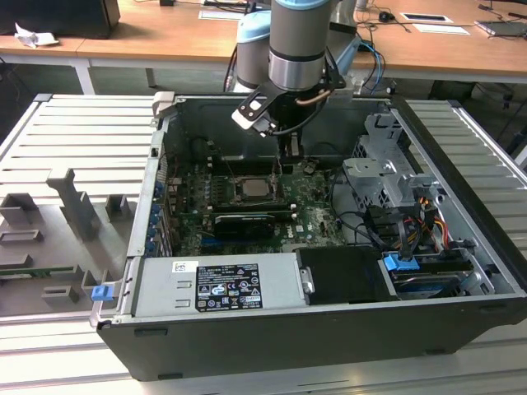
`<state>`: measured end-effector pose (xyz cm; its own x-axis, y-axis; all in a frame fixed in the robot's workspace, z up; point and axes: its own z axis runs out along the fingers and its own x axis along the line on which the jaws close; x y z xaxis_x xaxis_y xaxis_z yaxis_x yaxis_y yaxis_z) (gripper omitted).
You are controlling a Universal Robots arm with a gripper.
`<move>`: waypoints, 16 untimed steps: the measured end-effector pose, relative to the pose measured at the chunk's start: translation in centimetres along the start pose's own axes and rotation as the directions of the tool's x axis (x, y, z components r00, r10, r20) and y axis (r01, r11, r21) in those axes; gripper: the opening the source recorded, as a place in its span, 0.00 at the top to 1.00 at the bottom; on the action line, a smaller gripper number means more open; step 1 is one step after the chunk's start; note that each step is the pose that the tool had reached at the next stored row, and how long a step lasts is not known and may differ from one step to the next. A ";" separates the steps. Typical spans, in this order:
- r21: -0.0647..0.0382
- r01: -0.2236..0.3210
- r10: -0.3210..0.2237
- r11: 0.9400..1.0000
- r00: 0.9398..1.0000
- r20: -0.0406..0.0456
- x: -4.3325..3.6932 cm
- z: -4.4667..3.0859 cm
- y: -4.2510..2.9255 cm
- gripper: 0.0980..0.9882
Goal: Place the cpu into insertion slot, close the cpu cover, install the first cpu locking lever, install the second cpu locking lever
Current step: 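Close the cpu cover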
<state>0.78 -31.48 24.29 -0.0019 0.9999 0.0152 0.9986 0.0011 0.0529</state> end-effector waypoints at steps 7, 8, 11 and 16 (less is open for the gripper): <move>0.000 0.000 0.000 1.000 1.000 0.000 0.00 -0.04 -1.48 0.99; 0.000 0.000 0.000 1.000 1.000 0.000 0.00 -0.04 -1.71 0.99; 0.000 0.000 0.000 1.000 1.000 0.000 0.01 -0.03 -2.10 0.99; 0.000 0.000 0.000 1.000 1.000 0.000 0.00 -0.05 -2.52 0.99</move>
<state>-1.74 -31.47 24.21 -0.0018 0.9999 0.0152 0.9986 0.0010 0.0529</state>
